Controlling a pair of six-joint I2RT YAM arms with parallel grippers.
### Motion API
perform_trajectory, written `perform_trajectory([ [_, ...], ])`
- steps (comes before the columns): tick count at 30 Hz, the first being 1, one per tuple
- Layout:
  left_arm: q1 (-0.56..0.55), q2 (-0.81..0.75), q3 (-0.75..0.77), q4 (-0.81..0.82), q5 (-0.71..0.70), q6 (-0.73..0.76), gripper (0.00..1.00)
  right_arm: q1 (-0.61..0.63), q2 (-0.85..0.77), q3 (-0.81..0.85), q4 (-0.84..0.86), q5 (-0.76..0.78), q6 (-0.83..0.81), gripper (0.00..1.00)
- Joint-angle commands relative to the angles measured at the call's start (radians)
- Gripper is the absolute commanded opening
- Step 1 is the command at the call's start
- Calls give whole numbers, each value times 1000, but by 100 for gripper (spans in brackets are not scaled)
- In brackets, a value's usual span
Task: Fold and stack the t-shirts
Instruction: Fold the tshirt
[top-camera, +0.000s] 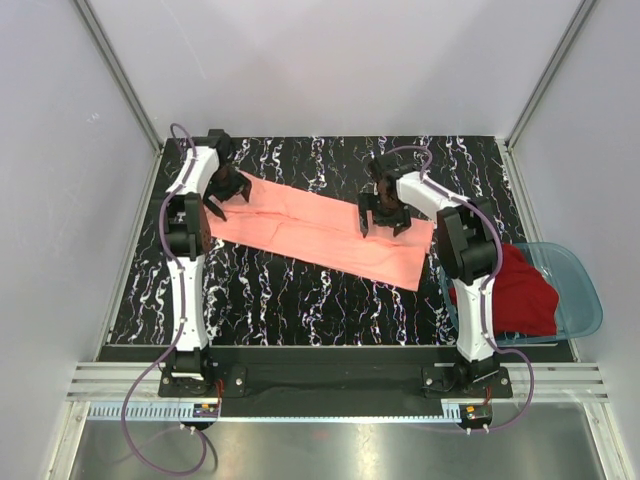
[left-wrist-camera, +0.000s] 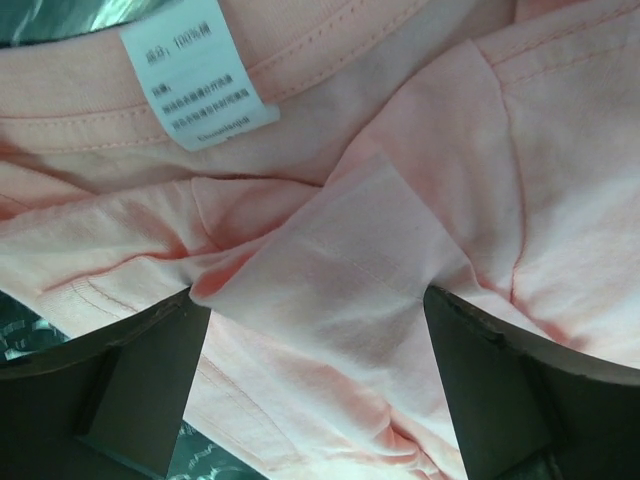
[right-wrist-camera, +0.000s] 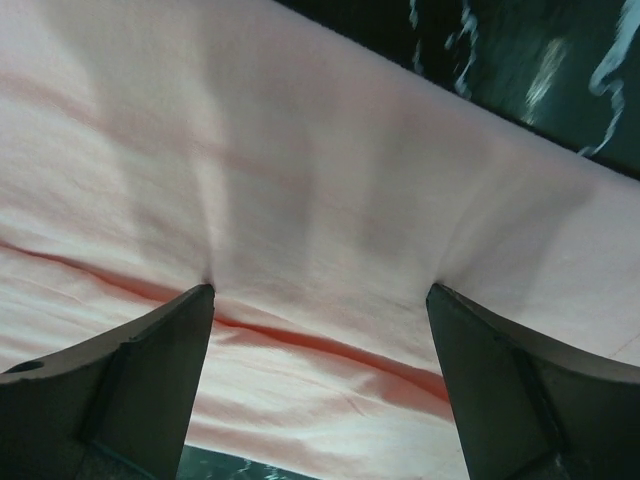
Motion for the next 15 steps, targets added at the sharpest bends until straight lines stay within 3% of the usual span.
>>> perform_trajectory([
  [1, 7, 80, 116, 100, -46, 186, 95, 39, -36, -110, -81, -81, 231, 95],
  [7, 9, 174, 257, 203, 80, 370, 95, 186, -102, -197, -19, -239, 469, 97],
  [9, 9, 175, 256, 277, 184, 437, 95, 249, -122, -202, 22, -302, 541, 97],
  [15, -11, 94, 261, 355, 231, 660, 96, 338, -164, -138, 44, -350, 577, 98],
])
